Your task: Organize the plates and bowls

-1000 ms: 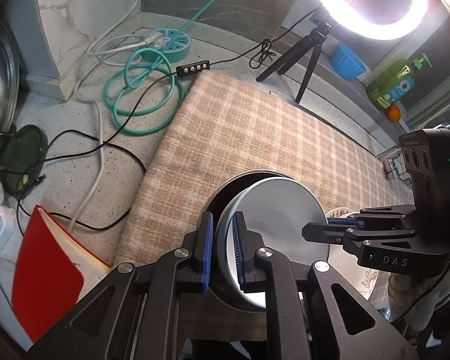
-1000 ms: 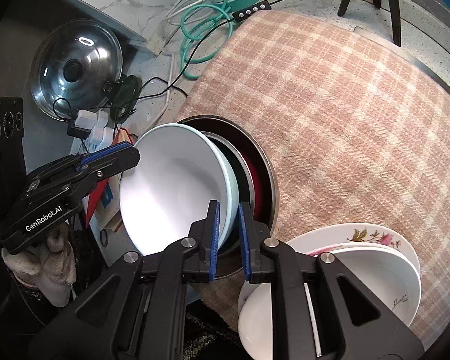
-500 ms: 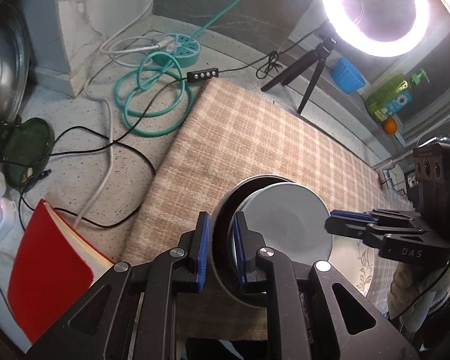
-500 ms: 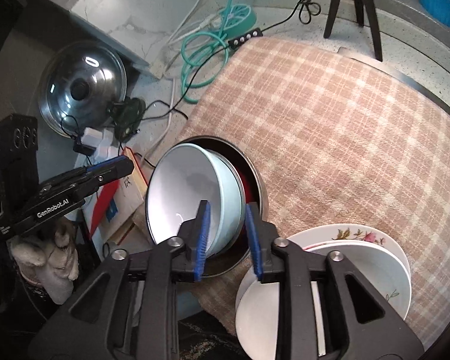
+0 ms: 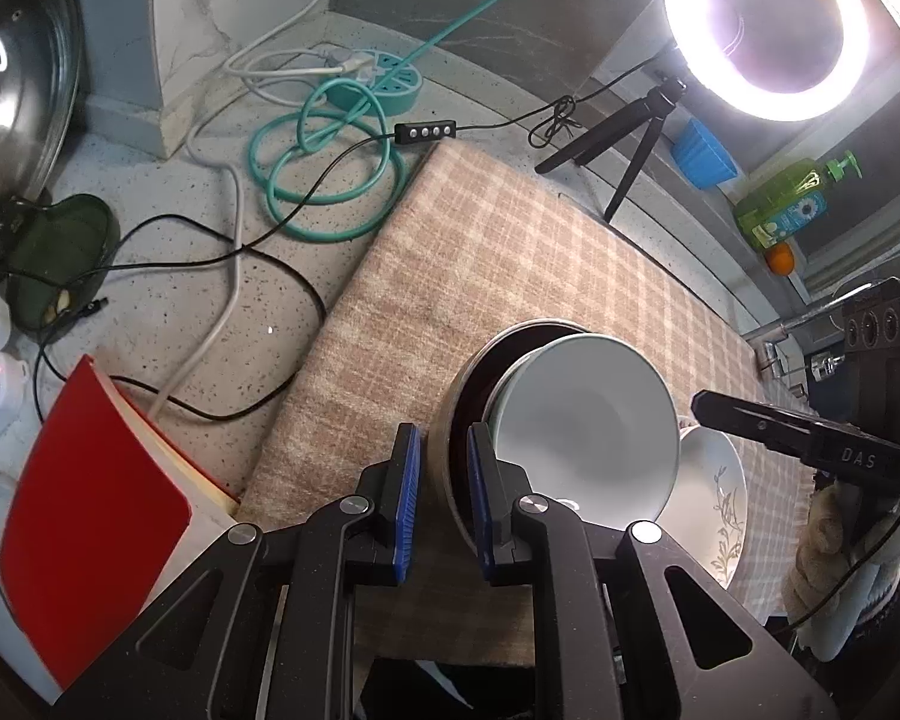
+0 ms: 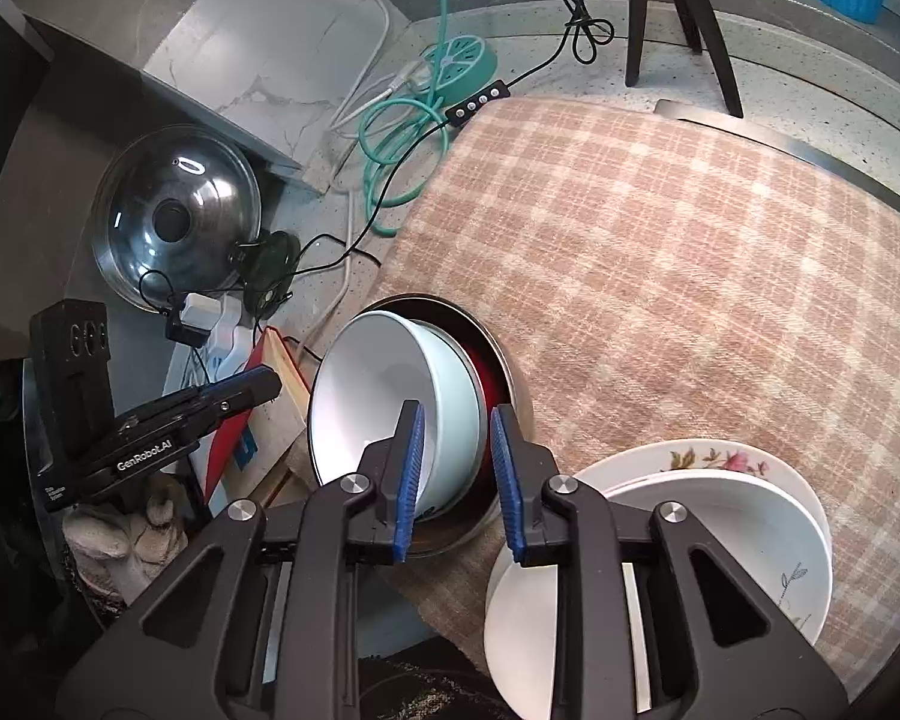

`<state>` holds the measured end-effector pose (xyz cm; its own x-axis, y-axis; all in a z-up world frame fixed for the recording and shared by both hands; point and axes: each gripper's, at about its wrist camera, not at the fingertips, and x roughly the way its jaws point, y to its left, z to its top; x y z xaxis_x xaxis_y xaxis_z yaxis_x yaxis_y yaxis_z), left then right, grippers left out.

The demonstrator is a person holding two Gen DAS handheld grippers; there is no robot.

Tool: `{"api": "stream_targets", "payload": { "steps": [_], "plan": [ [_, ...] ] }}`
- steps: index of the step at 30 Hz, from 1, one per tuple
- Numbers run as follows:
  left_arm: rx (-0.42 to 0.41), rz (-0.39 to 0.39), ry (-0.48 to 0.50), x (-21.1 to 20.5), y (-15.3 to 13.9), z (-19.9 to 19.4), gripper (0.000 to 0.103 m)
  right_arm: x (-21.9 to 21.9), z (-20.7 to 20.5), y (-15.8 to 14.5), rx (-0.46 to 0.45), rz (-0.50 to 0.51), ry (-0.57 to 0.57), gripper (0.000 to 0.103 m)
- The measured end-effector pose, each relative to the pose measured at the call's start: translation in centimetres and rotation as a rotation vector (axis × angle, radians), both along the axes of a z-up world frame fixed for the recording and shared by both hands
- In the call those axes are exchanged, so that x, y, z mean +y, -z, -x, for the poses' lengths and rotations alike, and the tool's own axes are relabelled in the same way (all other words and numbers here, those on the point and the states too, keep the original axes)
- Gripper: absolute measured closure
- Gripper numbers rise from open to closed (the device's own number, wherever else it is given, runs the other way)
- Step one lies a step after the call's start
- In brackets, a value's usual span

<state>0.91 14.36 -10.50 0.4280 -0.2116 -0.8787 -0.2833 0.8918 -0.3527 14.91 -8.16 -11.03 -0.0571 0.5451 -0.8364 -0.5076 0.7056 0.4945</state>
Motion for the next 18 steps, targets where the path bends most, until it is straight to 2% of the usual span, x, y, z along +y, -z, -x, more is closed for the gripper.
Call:
{"api": "stream_targets", "payload": {
  "steps": [2, 5, 7, 14, 18],
  "plan": [
    [0.001, -0.001, 0.0, 0.0, 0.0, 0.0, 0.089, 0.5, 0.0, 0.3, 0.02, -0.01, -0.005, 0.085],
    [0.003, -0.006, 0.004, 0.0, 0.0, -0.1, 0.089, 1.2, 0.0, 0.7, 0.007, 0.02, -0.01, 0.089],
    [0.005, -0.009, 0.005, 0.0, 0.1, -0.2, 0.089, 1.3, -0.2, 1.3, 0.034, 0.019, -0.002, 0.092],
    [0.009, 0.002, -0.006, 0.2, 0.4, 0.0, 0.089, 1.4, -0.3, 2.0, 0.067, 0.013, 0.006, 0.092],
    [0.017, 0.015, 0.003, 0.0, 0.8, 0.1, 0.089, 0.6, -0.3, 0.8, 0.03, -0.005, 0.003, 0.092]
  ]
}}
